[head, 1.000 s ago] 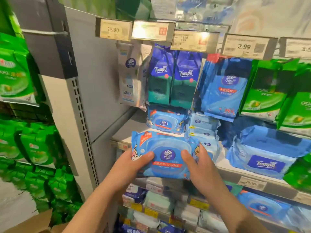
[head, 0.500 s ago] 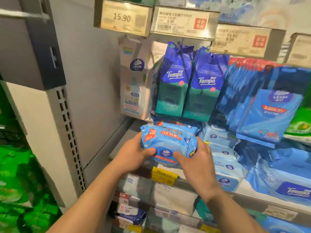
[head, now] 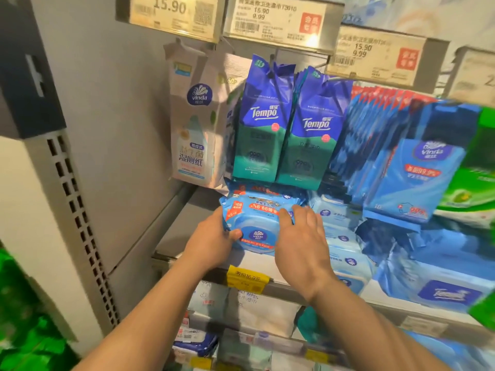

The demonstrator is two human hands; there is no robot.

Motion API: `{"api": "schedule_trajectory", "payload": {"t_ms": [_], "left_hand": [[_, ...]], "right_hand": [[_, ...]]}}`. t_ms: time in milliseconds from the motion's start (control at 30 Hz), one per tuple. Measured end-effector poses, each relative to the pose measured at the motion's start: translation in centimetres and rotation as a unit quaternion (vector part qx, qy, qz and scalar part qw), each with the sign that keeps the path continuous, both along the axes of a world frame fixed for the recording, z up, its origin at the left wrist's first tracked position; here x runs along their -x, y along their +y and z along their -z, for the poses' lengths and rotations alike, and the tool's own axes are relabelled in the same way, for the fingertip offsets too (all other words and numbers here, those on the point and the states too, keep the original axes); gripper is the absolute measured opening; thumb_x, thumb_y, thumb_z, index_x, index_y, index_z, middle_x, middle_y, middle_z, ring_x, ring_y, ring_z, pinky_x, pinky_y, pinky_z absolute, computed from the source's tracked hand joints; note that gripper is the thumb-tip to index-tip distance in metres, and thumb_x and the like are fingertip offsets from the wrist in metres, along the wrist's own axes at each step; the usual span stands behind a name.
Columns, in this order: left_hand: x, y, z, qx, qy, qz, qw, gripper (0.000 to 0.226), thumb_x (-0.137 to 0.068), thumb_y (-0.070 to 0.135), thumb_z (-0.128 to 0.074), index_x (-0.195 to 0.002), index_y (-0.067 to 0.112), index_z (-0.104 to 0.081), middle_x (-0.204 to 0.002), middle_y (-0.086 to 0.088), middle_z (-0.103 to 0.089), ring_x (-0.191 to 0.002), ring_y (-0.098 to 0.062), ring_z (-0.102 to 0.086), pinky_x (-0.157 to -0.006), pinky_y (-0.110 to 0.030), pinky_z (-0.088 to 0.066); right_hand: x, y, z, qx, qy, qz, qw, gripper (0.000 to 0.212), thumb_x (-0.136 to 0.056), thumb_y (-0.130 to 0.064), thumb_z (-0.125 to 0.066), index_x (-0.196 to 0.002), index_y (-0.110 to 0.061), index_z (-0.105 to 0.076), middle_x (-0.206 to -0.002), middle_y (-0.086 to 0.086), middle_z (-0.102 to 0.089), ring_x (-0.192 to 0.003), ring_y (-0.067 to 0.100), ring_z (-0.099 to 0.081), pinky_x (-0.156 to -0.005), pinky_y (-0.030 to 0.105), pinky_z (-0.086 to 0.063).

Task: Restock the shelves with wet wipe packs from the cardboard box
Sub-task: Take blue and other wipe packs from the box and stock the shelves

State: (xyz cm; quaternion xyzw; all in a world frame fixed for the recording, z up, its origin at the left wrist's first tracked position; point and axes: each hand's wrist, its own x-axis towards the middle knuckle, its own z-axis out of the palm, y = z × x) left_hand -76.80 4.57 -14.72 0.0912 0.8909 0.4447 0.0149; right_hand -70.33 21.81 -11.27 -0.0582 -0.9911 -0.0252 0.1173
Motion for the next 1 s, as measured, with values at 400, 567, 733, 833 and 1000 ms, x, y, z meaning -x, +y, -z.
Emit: {"api": "schedule_trajectory", "payload": {"t_ms": [400,567,733,833,1000], "left_hand": [[-15.4,-4.7,-0.4,0.084,0.043,-0.088,0.992,0.087,-0.091,0.074,-0.043,-0.160,0.022,-0.031,-0.144,-0.007,-0.060,-0.132,-0.028,-0.053,-0.109,-0.039,-0.043],[-27.1,-6.8,3.0,0.191,0.013,-0.143,0.971,0.090,-0.088,0.086,-0.025,-0.161,0.033,-0.025,-0.161,0.008,-0.040,-0.148,-0.029,-0.034,-0.120,-0.044,-0.032],[-37.9,-11.6,7.6,0.230,-0.083,-0.201,0.948,0.099,-0.083,0.093,-0.015,-0.161,0.034,-0.023,-0.166,0.011,-0.030,-0.155,-0.021,-0.020,-0.128,-0.042,-0.016],[-43.7,-15.4,8.8,0.238,-0.134,-0.262,0.926,0.108,-0.075,0.097,-0.008,-0.162,0.035,-0.020,-0.167,0.007,-0.029,-0.156,-0.026,-0.017,-0.126,-0.048,-0.020],[-50.6,-21.9,9.7,0.187,-0.179,-0.368,0.893,0.088,-0.088,0.085,-0.027,-0.162,0.037,-0.021,-0.167,0.007,-0.029,-0.156,-0.024,-0.017,-0.124,-0.045,-0.020]], "right_hand": [[-10.2,-1.1,0.0,0.040,-0.036,-0.094,0.994,0.075,-0.095,-0.069,-0.005,-0.162,-0.037,-0.016,-0.171,-0.006,-0.012,-0.158,0.026,-0.001,-0.124,0.059,-0.006],[-17.9,-3.4,2.7,0.070,-0.112,-0.143,0.981,0.069,-0.097,-0.070,-0.002,-0.161,-0.044,-0.003,-0.172,-0.009,0.001,-0.158,0.028,0.006,-0.123,0.065,-0.003],[-24.7,-8.1,7.8,0.048,-0.180,-0.216,0.959,0.085,-0.081,-0.077,0.013,-0.160,-0.047,-0.002,-0.172,-0.010,-0.003,-0.158,0.033,0.000,-0.118,0.073,-0.008],[-28.0,-11.6,9.5,0.068,-0.236,-0.269,0.931,0.076,-0.091,-0.080,0.002,-0.160,-0.048,-0.001,-0.172,-0.010,0.004,-0.157,0.033,0.009,-0.114,0.076,0.003],[-31.7,-18.9,11.6,0.044,-0.287,-0.318,0.903,0.070,-0.097,-0.077,-0.015,-0.159,-0.050,0.001,-0.172,-0.011,0.004,-0.158,0.029,0.010,-0.117,0.074,0.006]]}}
